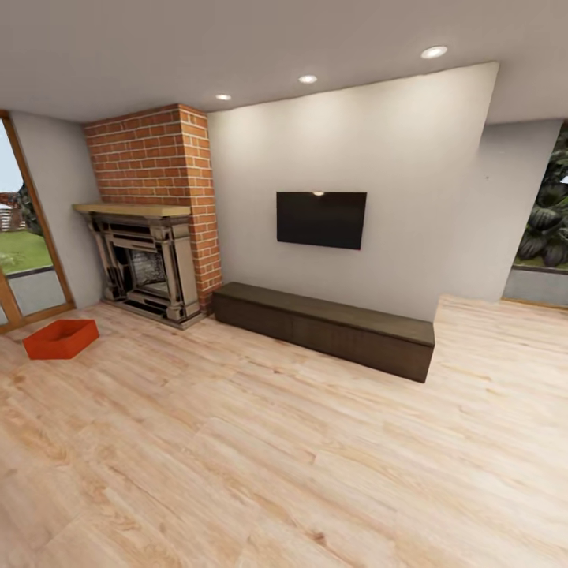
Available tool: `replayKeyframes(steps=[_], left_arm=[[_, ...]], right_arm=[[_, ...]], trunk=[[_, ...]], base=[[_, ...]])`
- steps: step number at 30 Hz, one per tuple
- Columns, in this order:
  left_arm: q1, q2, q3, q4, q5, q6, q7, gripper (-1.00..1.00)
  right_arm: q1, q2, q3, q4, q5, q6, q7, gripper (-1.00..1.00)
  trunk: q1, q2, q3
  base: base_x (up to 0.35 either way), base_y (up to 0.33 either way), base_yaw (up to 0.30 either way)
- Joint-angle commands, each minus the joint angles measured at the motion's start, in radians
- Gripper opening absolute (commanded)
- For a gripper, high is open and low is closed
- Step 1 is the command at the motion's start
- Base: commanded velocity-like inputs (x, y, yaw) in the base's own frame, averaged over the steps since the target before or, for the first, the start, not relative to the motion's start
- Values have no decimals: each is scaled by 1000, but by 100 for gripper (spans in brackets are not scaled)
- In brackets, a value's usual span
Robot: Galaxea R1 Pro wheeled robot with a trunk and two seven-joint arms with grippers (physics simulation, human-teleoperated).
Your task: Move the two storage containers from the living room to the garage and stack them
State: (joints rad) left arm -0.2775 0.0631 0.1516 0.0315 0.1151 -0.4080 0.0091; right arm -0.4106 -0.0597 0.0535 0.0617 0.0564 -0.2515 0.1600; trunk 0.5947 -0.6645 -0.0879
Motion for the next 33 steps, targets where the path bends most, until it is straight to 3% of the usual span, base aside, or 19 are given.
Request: replayKeyframes(steps=[1, 10, 33], left_arm=[[-2, 0, 0, 3, 6, -6, -1, 100], [-2, 1, 0, 3, 6, -5, -1, 100], [-2, 1, 0, 3, 6, -6, -1, 100]], right_arm=[[-2, 0, 5, 4, 5, -8, 0, 100], [-2, 0, 5, 4, 5, -8, 0, 100], [-2, 0, 5, 4, 5, -8, 0, 100]], trunk=[[1, -1, -2], [1, -1, -2], [1, -1, -2]], base=[[327, 0, 0], [327, 0, 33], [327, 0, 258]])
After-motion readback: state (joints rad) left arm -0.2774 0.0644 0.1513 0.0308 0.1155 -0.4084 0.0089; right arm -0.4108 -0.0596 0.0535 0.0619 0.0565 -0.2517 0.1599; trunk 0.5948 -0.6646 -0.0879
